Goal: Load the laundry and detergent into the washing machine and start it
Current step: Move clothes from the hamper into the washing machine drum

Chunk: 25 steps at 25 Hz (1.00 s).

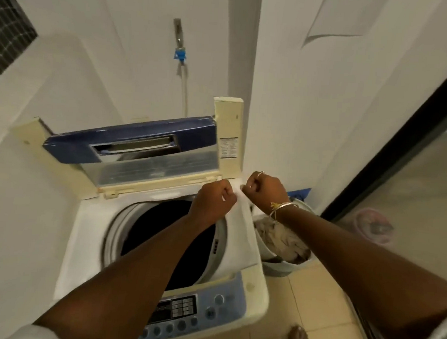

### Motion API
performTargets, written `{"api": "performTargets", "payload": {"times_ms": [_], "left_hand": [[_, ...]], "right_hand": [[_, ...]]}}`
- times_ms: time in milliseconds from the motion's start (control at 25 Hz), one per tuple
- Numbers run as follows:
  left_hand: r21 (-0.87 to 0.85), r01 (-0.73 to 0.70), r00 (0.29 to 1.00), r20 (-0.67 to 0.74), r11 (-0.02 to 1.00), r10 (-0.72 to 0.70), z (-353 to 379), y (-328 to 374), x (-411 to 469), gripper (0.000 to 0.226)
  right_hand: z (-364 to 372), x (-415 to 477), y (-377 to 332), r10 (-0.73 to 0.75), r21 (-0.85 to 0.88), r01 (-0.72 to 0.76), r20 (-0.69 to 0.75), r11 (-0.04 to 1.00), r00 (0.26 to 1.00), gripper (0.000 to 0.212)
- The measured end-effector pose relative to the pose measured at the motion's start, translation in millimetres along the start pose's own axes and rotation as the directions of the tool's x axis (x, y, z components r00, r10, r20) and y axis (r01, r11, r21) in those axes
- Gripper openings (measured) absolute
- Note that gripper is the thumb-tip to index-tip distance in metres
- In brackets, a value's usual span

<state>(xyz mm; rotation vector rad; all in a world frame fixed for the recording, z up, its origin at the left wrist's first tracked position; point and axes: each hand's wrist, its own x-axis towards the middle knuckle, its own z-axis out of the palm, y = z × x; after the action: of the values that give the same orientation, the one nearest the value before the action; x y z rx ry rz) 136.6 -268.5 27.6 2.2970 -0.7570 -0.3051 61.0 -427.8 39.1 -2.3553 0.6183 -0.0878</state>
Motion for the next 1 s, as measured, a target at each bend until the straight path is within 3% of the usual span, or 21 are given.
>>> {"api": "performTargets", "payload": {"times_ms": [240, 520, 1000], "left_hand": [[-0.024, -0.046, 0.985, 0.164, 0.999, 0.050, 123, 68, 43, 0.008], [0.009, 0.129, 0.959, 0.252, 0.992, -0.128, 227, 113, 95, 0.023], [0.077, 0.257, 0.857, 0.441, 0.963, -0.264, 331, 33, 144, 0.028]], "right_hand": [[-60, 20, 137, 0.058, -0.002, -0.058, 0.013, 0.998, 0.998, 0.024], [-91, 47, 260, 0.119, -0.149, -0.084, 0.248, 0.985, 0.961, 0.036], [-32, 103, 345, 0.150, -0.210, -0.055, 0.468, 0.976, 0.871, 0.037]]}}
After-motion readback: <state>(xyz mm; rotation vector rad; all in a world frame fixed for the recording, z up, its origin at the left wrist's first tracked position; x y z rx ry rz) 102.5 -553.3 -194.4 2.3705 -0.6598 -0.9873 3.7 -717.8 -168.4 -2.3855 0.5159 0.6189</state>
